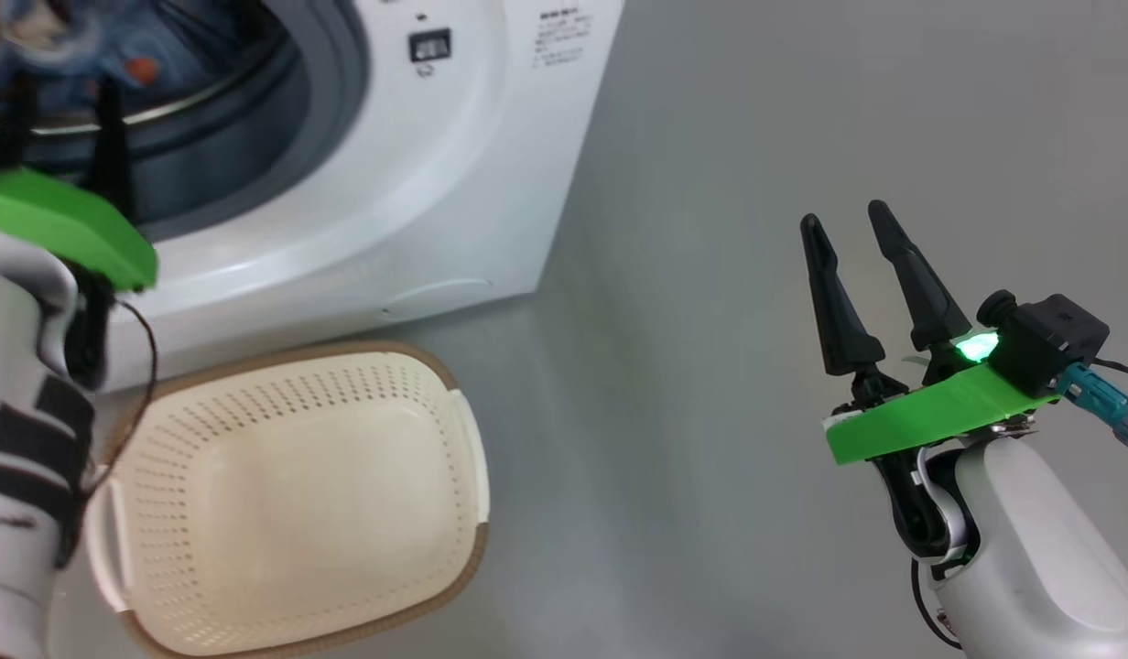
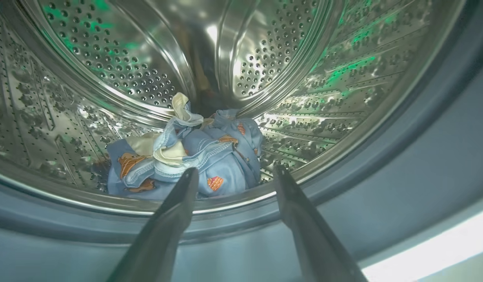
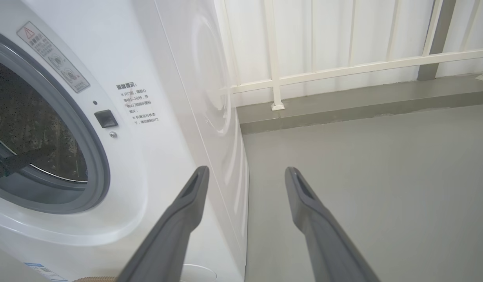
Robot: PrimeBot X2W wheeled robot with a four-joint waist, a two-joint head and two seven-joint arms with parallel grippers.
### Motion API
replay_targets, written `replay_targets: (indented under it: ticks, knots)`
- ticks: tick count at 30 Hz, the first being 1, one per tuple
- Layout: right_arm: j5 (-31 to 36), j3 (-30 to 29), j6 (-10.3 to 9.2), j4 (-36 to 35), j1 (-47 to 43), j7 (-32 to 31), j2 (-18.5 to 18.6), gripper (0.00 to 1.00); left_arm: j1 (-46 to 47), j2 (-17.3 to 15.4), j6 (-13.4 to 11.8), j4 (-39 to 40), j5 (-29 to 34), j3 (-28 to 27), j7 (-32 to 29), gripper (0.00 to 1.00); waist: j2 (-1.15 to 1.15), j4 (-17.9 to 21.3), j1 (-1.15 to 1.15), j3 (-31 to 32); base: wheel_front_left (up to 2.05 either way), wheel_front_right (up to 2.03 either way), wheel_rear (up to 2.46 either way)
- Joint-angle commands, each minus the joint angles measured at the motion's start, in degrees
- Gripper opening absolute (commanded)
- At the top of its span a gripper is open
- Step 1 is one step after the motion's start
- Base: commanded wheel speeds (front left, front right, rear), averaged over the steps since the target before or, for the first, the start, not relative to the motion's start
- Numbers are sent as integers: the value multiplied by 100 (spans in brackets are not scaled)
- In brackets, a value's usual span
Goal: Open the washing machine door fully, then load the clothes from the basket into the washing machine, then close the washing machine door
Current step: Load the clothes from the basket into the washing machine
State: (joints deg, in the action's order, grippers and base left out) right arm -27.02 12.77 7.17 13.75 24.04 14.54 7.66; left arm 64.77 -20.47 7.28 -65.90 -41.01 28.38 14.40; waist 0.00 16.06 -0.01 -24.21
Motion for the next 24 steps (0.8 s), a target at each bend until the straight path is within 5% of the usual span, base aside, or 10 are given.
replay_targets:
  ticks: [1, 24]
  knots:
    - [-44, 115, 32, -90, -128, 46, 77, 100, -178, -242, 20, 323, -56, -191, 56, 100, 0, -355, 1, 425, 0, 0, 0]
    - [-339, 107, 32, 172, -727, 46, 495, 100, -3134, 21, -302, 2847, 567, -1380, 60, 100, 0, -1187, 1, 1708, 0, 0, 0]
